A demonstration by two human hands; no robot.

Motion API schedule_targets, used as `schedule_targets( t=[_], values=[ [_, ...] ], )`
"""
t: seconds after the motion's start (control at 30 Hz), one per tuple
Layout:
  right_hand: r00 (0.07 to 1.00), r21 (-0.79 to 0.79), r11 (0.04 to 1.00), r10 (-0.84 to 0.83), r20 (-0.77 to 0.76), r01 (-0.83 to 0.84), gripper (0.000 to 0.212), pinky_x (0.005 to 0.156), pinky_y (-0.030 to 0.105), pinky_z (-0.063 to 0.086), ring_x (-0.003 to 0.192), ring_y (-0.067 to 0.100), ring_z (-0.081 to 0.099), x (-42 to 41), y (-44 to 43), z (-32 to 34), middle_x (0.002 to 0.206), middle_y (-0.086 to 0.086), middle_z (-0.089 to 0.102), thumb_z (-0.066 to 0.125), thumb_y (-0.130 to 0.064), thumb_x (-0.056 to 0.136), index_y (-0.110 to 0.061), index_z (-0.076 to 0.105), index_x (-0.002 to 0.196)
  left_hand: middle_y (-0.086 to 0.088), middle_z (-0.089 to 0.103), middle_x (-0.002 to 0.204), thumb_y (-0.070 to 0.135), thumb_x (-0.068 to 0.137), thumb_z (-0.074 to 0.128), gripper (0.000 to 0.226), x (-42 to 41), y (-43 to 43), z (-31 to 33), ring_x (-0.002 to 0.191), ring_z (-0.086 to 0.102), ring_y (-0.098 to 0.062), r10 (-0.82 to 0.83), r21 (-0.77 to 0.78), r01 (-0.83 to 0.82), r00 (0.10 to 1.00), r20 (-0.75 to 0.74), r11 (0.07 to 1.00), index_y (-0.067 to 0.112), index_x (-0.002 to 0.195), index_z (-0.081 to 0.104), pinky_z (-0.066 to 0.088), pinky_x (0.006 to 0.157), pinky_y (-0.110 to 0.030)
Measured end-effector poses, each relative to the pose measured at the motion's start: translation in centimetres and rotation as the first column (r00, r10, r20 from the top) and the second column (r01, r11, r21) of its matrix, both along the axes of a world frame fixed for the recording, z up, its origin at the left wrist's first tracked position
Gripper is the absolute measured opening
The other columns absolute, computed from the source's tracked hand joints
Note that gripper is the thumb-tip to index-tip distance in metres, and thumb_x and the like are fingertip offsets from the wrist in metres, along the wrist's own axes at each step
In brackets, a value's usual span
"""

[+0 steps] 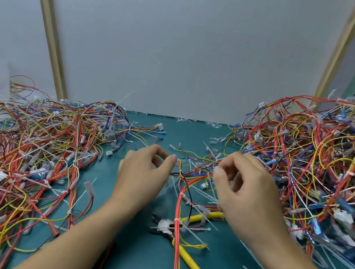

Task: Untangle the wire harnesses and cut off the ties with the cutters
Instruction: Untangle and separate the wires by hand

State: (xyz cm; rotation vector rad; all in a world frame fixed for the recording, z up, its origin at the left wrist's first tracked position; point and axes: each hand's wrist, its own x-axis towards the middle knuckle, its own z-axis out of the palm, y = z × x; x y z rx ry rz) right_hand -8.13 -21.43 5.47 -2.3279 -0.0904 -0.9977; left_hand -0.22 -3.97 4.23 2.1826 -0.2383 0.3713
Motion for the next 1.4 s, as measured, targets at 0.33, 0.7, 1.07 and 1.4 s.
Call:
schedule_targets(
  t=[0.33,0.7,1.07,1.4],
  values=[
    [0.960,-0.149,0.969,0.160,-0.230,-0.197,0.026,0.094,0.022,0.039,0.106,0.005,0.049,0.0,0.7,-0.2,0.105,-0.020,0.064,0.051,-0.032,0.092,-0.028,0.068,0.110,0.003,0.071,0.079,0.039,0.094,0.055,0.022,0.2,-0.6,-0.6,0.076,0.061,-0.014,-0.164,0.007,0.169,0.961,-0.221,0.986,0.021,0.084,0.063,0.045,0.076,-0.033],
    [0.926,0.065,0.985,0.173,-0.336,-0.161,0.013,0.079,0.023,0.041,0.089,0.010,0.054,1.0,0.1,-1.4,0.088,-0.011,0.064,0.060,-0.032,0.092,-0.035,0.072,0.092,0.006,0.045,0.086,0.017,0.085,0.064,0.012,-1.0,-0.2,0.5,0.078,0.044,-0.004,-0.313,-0.020,0.319,0.940,0.138,0.948,0.029,0.085,0.065,0.035,0.067,-0.013],
    [0.927,0.359,0.924,0.246,-0.282,-0.136,0.011,0.059,0.019,0.034,0.055,0.001,0.044,1.2,-0.5,-1.0,0.067,-0.010,0.050,0.075,-0.034,0.083,-0.025,0.072,0.077,0.009,0.057,0.082,0.018,0.091,0.071,0.009,-1.3,0.0,0.5,0.086,0.050,-0.012,-0.609,0.256,0.562,0.776,0.167,0.786,0.019,0.082,0.072,0.037,0.077,-0.019],
    [0.877,0.341,0.923,0.305,-0.372,-0.177,0.018,0.044,0.009,0.030,0.042,-0.002,0.041,0.7,-1.1,0.4,0.040,-0.016,0.045,0.076,-0.024,0.080,-0.011,0.075,0.068,0.013,0.041,0.055,0.015,0.098,0.059,0.023,-1.7,-0.2,-0.1,0.052,0.032,-0.006,-0.666,0.117,0.657,0.742,0.080,0.745,0.021,0.076,0.053,0.025,0.051,-0.015]
  ],
)
